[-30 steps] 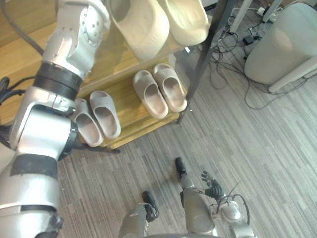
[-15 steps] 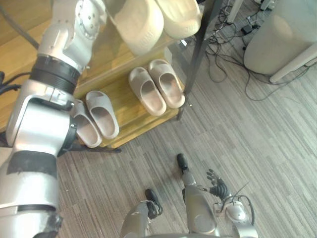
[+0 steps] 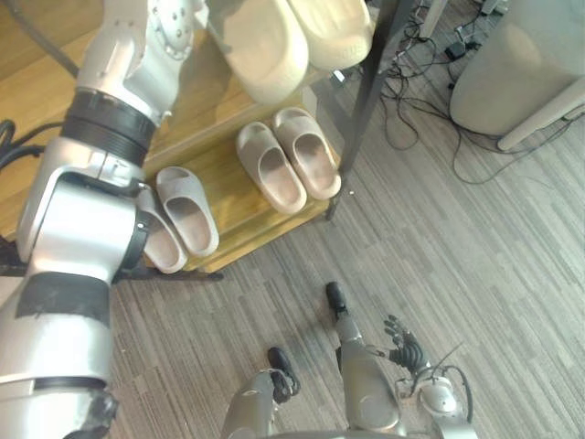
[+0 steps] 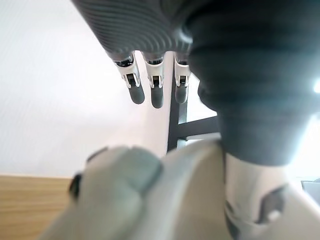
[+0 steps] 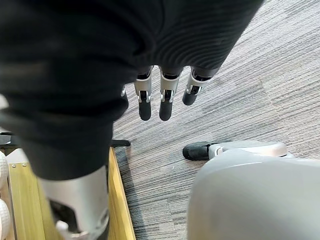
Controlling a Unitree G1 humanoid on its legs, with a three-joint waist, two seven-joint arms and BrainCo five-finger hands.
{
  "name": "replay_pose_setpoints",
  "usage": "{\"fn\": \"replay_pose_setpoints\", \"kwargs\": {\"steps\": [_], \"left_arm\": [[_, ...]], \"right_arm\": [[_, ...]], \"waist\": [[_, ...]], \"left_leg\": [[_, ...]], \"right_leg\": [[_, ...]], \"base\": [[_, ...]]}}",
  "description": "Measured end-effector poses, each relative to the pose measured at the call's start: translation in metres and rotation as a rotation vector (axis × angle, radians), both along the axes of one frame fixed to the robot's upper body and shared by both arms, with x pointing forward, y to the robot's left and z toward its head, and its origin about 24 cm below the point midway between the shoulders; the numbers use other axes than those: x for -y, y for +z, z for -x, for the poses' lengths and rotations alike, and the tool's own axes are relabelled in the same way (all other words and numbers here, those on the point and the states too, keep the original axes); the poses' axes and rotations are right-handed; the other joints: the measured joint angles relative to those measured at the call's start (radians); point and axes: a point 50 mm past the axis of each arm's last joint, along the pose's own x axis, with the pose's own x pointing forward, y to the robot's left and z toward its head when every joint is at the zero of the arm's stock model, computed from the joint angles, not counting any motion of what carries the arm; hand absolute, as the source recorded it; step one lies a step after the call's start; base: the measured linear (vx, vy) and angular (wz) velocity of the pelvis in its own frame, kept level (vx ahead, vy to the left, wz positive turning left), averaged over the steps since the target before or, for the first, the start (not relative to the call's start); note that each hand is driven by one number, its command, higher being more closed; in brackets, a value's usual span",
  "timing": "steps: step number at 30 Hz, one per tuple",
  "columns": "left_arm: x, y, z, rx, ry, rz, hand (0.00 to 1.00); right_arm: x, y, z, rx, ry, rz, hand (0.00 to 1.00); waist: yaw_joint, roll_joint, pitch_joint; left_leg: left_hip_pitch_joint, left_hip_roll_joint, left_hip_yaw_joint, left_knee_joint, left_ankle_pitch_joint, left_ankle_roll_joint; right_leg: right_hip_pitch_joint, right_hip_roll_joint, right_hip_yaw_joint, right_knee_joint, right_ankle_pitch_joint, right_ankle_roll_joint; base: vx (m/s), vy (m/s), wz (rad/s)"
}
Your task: Organize the slippers on the shoe rack
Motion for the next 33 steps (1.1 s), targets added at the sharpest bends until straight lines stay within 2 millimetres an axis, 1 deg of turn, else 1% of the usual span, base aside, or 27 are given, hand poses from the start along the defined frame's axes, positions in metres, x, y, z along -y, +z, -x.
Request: {"fn": "replay_pose_setpoints", "kwargs": {"steps": [14,19,24,26,28,32,33], "left_arm": [[-0.001,0.002,0.001,-0.006,-0.036,0.056,0.00],[0.007,-0.001,-0.001,-0.024,-0.092,0.104,0.00],[0.010,0.000,0.000,-0.035,-0.181,0.214,0.00],[0.015,-0.005,0.001,-0.035,-0.227,0.239,0.00],[0.016,-0.009,0.000,-0.041,-0.236,0.239,0.00],[0.019,-0.017,-0.003,-0.072,-0.276,0.296,0.00],[0.019,-0.021,-0.005,-0.084,-0.282,0.310,0.00]], "right_arm": [[0.002,-0.002,0.004,-0.017,0.009,0.005,0.00],[0.002,-0.002,0.004,-0.019,0.008,0.006,0.00],[0.002,-0.003,0.004,-0.021,0.009,0.006,0.00],[0.001,-0.003,0.004,-0.023,0.012,0.006,0.00],[0.001,-0.003,0.004,-0.024,0.012,0.007,0.00],[0.001,-0.004,0.005,-0.028,0.008,0.010,0.00],[0.001,-0.005,0.005,-0.030,0.008,0.011,0.00]], "waist": [[0.003,-0.001,0.001],[0.007,-0.002,0.002],[0.009,-0.005,0.004],[0.009,-0.005,0.003],[0.009,-0.005,0.003],[0.009,-0.005,0.004],[0.009,-0.007,0.004]], "left_leg": [[0.001,-0.006,-0.029,0.000,0.007,0.003],[0.005,-0.011,-0.047,-0.014,0.019,0.001],[0.016,-0.016,-0.051,-0.028,0.029,0.000],[0.016,-0.016,-0.055,-0.030,0.031,-0.002],[0.016,-0.016,-0.057,-0.031,0.033,-0.003],[0.018,-0.016,-0.065,-0.035,0.038,-0.005],[0.026,-0.016,-0.067,-0.039,0.039,-0.006]], "right_leg": [[0.017,-0.008,-0.026,0.000,0.000,0.000],[0.025,-0.013,-0.042,0.000,-0.001,0.001],[0.031,-0.016,-0.047,0.000,-0.002,0.003],[0.033,-0.016,-0.051,0.000,-0.003,0.005],[0.034,-0.016,-0.052,0.000,-0.003,0.005],[0.039,-0.017,-0.059,0.000,-0.003,0.006],[0.047,-0.017,-0.062,0.000,-0.005,0.011]], "base": [[0.01,0.014,0.06],[0.02,0.014,0.11],[0.00,0.007,0.01],[0.01,0.020,0.05],[0.01,0.019,0.04],[0.02,0.022,0.06],[0.02,0.022,0.04]]}}
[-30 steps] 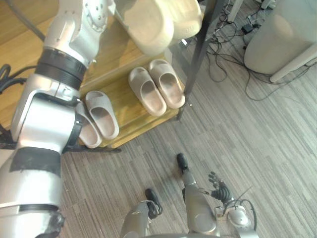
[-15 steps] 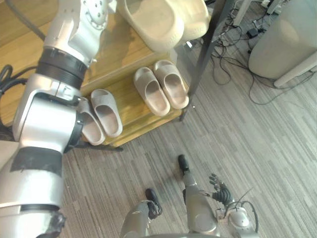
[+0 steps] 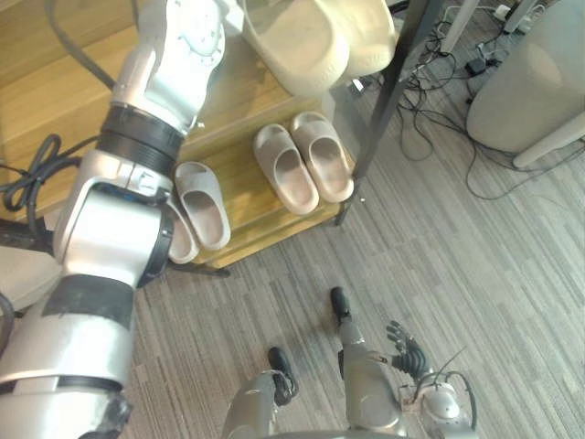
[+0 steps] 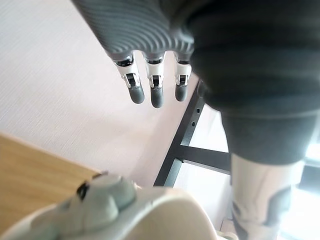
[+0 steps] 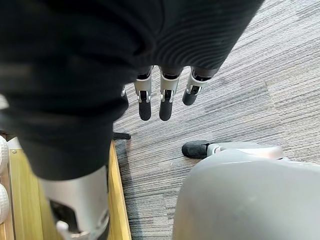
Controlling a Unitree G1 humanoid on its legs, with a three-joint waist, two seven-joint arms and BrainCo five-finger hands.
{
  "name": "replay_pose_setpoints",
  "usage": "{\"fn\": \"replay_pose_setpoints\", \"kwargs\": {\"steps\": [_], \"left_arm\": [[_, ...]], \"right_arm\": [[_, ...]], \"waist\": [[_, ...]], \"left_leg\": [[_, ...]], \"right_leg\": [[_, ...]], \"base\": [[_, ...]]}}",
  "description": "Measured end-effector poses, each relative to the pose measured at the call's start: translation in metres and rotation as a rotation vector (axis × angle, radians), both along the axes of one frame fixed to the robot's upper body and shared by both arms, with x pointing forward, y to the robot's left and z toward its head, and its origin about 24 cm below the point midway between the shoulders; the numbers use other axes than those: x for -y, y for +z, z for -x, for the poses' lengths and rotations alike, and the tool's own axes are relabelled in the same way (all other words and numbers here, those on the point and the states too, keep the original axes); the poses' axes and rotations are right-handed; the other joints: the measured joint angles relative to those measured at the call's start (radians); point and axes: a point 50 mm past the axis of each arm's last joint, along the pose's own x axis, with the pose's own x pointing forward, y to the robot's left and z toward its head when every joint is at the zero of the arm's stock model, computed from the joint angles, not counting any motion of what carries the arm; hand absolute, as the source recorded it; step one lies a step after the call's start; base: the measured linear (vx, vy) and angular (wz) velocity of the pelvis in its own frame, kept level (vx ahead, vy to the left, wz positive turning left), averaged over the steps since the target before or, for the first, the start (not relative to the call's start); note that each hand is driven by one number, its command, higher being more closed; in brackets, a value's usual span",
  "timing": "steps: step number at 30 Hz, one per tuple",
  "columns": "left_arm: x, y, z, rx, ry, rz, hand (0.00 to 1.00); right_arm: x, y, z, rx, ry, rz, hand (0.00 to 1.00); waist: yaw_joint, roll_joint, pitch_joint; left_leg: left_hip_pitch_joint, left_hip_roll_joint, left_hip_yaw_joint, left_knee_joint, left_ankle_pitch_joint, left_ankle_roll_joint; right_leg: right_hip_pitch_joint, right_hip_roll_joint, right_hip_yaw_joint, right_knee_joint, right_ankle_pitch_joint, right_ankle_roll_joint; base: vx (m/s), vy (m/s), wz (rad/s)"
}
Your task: Organize the slippers on the shoe rack
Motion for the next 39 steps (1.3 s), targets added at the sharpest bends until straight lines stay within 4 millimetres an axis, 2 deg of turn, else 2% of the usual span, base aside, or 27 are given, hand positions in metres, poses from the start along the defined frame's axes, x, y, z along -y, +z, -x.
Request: {"fn": "replay_pose_setpoints", "kwargs": {"steps": [2,10,15,22,27,34,39], "left_arm": [[0.003,-0.009,-0.002,-0.021,-0.032,0.029,0.00],[0.032,-0.020,0.021,0.036,-0.286,0.161,0.00],[0.043,-0.030,0.033,0.054,-0.419,0.210,0.00],[0.058,-0.061,0.034,-0.092,-0.665,0.403,0.00],[0.073,-0.077,0.041,-0.167,-0.815,0.452,0.00],[0.088,-0.084,0.044,-0.250,-0.934,0.499,0.00],[0.099,-0.101,0.044,-0.330,-0.982,0.543,0.00]], "right_arm": [[0.000,-0.001,0.001,-0.006,0.000,0.001,0.00],[-0.001,-0.004,0.001,-0.021,0.002,0.004,0.00],[-0.001,-0.005,0.001,-0.024,-0.001,0.008,0.00],[-0.004,-0.007,0.003,-0.042,0.032,0.026,0.00],[-0.003,-0.011,0.007,-0.075,0.066,0.054,0.00],[-0.004,-0.012,0.007,-0.082,0.071,0.059,0.00],[-0.003,-0.014,0.009,-0.095,0.069,0.063,0.00]], "waist": [[0.000,-0.002,0.001],[0.003,-0.011,0.005],[0.004,-0.014,0.003],[0.004,-0.028,-0.008],[0.005,-0.030,-0.027],[0.005,-0.031,-0.032],[0.005,-0.029,-0.049]], "left_leg": [[0.015,0.000,-0.004,-0.006,0.001,-0.001],[0.022,-0.008,-0.007,-0.019,0.005,0.001],[0.026,-0.011,-0.010,-0.023,0.008,0.003],[0.044,-0.016,-0.030,-0.025,0.011,0.004],[0.051,-0.018,-0.032,-0.043,0.016,0.002],[0.064,-0.021,-0.031,-0.059,0.025,0.002],[0.075,-0.027,-0.032,-0.079,0.032,0.004]], "right_leg": [[0.015,-0.001,-0.002,0.000,-0.003,0.014],[0.019,-0.008,-0.009,0.000,-0.005,0.016],[0.023,-0.009,-0.013,0.000,-0.005,0.016],[0.051,-0.015,-0.029,0.000,-0.012,0.025],[0.049,-0.015,-0.034,0.000,-0.017,0.026],[0.052,-0.015,-0.036,0.000,-0.018,0.025],[0.057,-0.021,-0.037,0.000,-0.021,0.021]], "base": [[0.02,0.025,0.05],[0.02,0.031,0.02],[0.02,0.037,0.02],[-0.01,0.036,0.08],[0.02,0.024,0.01],[0.03,0.033,-0.01],[-0.01,0.034,0.01]]}}
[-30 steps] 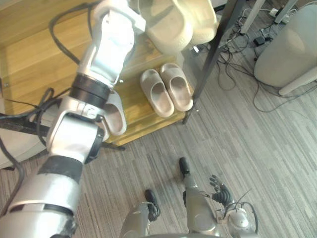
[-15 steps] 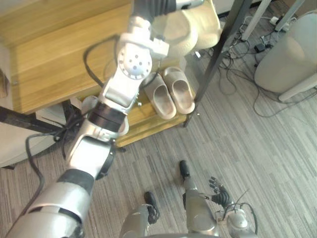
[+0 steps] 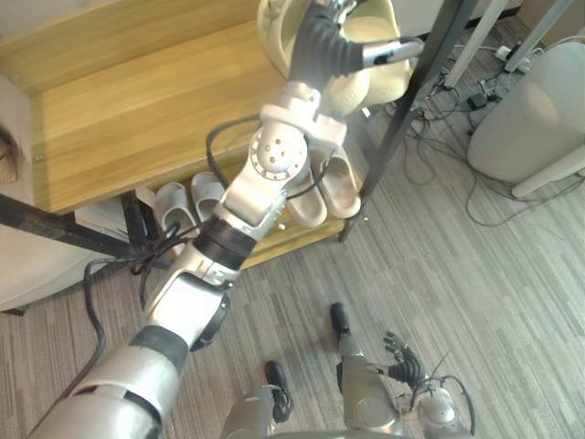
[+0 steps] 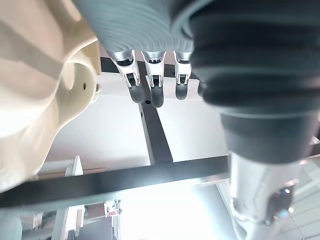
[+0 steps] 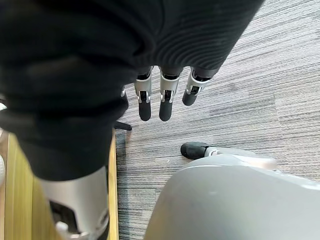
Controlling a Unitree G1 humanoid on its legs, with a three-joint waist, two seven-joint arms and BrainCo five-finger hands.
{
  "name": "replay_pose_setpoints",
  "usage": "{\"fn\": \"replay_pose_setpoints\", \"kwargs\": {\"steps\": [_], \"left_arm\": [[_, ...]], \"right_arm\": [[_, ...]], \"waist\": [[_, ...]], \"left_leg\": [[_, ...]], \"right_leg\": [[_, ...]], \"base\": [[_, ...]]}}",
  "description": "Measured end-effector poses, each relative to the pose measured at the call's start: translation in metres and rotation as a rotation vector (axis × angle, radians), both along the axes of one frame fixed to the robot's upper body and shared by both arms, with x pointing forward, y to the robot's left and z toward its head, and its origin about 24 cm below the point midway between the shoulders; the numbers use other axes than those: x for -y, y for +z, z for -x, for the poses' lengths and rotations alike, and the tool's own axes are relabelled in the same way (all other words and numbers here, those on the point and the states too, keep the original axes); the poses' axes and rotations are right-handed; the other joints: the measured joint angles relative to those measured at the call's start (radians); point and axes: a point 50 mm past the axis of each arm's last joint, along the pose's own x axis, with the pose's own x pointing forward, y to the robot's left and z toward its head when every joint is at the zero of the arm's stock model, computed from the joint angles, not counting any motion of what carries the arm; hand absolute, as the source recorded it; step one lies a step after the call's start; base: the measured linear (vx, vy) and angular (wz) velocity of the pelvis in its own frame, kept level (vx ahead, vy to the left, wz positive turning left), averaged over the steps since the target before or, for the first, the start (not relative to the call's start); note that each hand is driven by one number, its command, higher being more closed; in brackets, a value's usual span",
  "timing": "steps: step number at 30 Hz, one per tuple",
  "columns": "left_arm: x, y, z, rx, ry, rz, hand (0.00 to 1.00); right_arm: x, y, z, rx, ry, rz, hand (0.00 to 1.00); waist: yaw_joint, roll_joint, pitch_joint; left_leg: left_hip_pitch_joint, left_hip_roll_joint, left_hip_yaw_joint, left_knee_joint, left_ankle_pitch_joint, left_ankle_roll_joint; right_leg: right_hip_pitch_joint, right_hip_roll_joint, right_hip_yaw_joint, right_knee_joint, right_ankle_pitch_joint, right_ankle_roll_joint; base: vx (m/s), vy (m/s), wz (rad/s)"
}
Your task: Organize the slippers on the shoe rack
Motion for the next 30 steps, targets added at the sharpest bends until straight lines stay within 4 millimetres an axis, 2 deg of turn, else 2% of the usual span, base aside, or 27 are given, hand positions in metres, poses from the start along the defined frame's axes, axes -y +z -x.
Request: {"fn": "replay_pose_setpoints", "kwargs": {"steps": [3,8,16,21,25,30], "left_arm": [[0.005,-0.004,0.000,-0.013,-0.012,-0.011,0.00],[0.004,-0.019,-0.016,-0.094,0.026,-0.039,0.00],[-0.008,0.006,-0.028,-0.036,0.135,-0.092,0.00],[-0.013,0.004,-0.035,-0.045,0.189,-0.130,0.00],[-0.028,0.002,-0.047,-0.073,0.279,-0.179,0.00],[-0.032,0.004,-0.048,-0.066,0.300,-0.182,0.00]], "right_arm": [[0.000,0.000,0.000,-0.001,0.000,0.001,0.00],[0.001,0.000,0.000,-0.005,-0.001,0.003,0.00],[0.001,0.000,0.000,-0.006,-0.003,0.002,0.00],[0.000,0.000,0.000,-0.004,-0.005,-0.001,0.00],[0.000,0.000,0.000,-0.004,-0.007,-0.002,0.00],[0.000,0.000,0.000,-0.004,-0.009,-0.002,0.00]], "waist": [[0.000,0.000,-0.001],[-0.001,0.000,-0.001],[-0.003,0.000,-0.001],[-0.003,0.000,-0.001],[-0.003,-0.001,-0.001],[-0.003,-0.001,0.000]], "left_leg": [[0.001,-0.003,0.000,-0.005,0.004,0.000],[0.000,-0.004,0.011,-0.014,0.007,-0.002],[-0.021,-0.005,0.033,-0.011,0.006,-0.002],[-0.022,-0.005,0.031,-0.012,0.005,-0.001],[-0.022,-0.006,0.031,-0.010,0.005,-0.001],[-0.023,-0.005,0.031,-0.008,0.005,-0.001]], "right_leg": [[-0.001,-0.003,0.000,0.000,0.000,0.000],[-0.013,-0.002,0.006,0.000,-0.001,0.000],[-0.046,0.000,0.029,0.000,0.003,0.004],[-0.046,0.001,0.030,0.000,0.003,0.004],[-0.046,0.000,0.031,0.000,0.003,0.004],[-0.046,0.000,0.031,0.000,0.003,0.004]], "base": [[-0.02,0.033,0.02],[-0.01,0.018,-0.05],[0.00,0.038,-0.07],[0.00,0.030,0.00],[-0.02,0.041,0.00],[-0.01,0.033,0.00]]}}
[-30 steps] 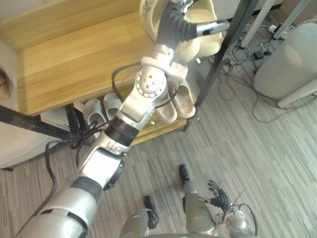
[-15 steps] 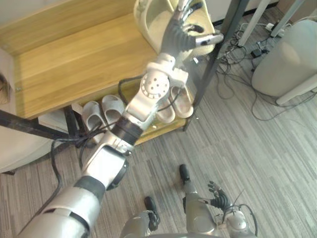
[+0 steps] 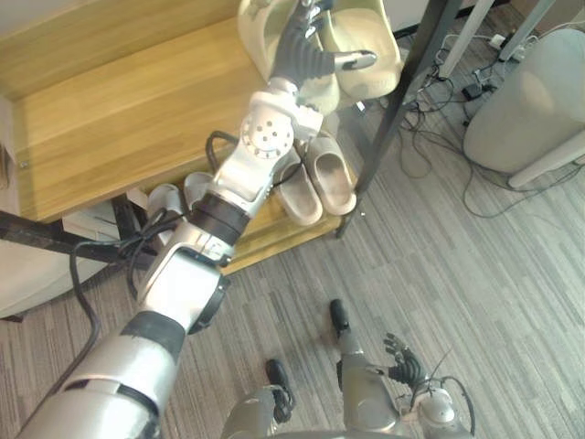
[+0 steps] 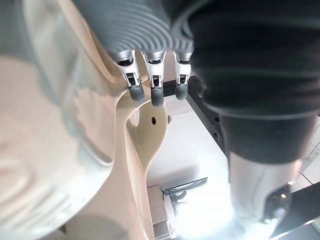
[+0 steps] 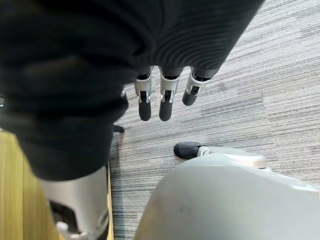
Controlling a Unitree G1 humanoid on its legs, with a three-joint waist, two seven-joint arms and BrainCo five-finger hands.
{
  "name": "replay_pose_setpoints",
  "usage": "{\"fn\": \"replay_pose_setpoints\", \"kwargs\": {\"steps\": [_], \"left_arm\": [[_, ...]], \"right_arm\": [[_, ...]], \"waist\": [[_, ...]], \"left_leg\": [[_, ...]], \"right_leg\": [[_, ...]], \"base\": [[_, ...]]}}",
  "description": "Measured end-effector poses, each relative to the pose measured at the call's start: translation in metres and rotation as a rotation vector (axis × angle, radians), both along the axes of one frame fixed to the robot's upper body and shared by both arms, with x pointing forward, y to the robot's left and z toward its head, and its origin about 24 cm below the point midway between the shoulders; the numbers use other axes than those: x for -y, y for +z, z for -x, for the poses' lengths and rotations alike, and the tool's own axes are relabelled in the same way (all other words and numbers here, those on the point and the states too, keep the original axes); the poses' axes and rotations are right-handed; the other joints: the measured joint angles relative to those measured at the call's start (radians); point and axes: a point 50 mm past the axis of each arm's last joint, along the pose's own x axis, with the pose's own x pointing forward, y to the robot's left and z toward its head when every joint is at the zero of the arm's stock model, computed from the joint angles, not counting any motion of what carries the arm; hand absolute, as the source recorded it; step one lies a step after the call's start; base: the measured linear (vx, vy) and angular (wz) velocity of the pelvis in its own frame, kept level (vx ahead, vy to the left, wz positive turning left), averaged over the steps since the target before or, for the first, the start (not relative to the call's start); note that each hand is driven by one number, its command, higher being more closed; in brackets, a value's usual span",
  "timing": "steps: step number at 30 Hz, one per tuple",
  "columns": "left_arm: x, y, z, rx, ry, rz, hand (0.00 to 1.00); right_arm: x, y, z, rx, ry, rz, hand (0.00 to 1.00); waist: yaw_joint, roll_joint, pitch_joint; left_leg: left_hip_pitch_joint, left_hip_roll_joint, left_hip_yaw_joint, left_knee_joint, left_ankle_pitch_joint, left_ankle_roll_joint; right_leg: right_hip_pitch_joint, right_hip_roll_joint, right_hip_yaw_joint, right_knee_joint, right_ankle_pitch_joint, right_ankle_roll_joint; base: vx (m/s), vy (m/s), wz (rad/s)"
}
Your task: Organize the slippers on the shoe rack
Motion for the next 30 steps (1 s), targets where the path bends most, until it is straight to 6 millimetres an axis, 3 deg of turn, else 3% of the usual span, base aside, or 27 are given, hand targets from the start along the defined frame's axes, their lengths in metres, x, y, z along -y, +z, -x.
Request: {"fn": "replay_pose_setpoints", "kwargs": {"steps": [11,16,19,24,30], "left_arm": [[-0.003,0.009,0.001,0.011,-0.006,0.031,0.00],[0.025,0.034,0.036,0.121,-0.219,0.163,0.00],[0.027,0.043,0.049,0.180,-0.284,0.213,0.00],[0.017,0.035,0.051,0.182,-0.285,0.255,0.00],[-0.015,0.025,0.037,0.150,-0.155,0.300,0.00]], "right_arm": [[0.001,-0.001,0.001,-0.002,-0.010,0.007,0.00],[0.002,-0.003,0.004,-0.017,-0.018,0.012,0.00],[0.002,-0.004,0.004,-0.021,-0.018,0.012,0.00],[0.003,-0.006,0.007,-0.038,-0.016,0.012,0.00],[0.003,-0.007,0.007,-0.045,-0.003,0.009,0.00]], "waist": [[0.000,-0.001,0.001],[0.002,-0.003,0.004],[0.006,-0.003,0.004],[0.011,-0.003,0.004],[0.014,-0.003,0.003]], "left_leg": [[-0.005,0.002,-0.013,0.016,-0.007,0.000],[0.010,0.001,-0.034,0.012,-0.006,0.001],[0.024,0.000,-0.034,0.008,-0.006,0.001],[0.024,0.001,-0.035,0.004,-0.006,0.001],[0.026,0.004,-0.042,0.008,-0.005,0.000]], "right_leg": [[0.010,-0.003,-0.012,0.000,0.000,0.000],[0.035,-0.005,-0.032,0.000,-0.007,-0.005],[0.048,-0.006,-0.033,0.000,-0.010,-0.005],[0.048,-0.004,-0.036,0.000,-0.013,-0.007],[0.052,-0.002,-0.043,0.000,-0.012,-0.005]], "base": [[-0.01,0.039,0.03],[0.00,0.046,0.11],[0.00,0.050,0.01],[-0.01,0.021,0.00],[0.01,0.018,0.02]]}}
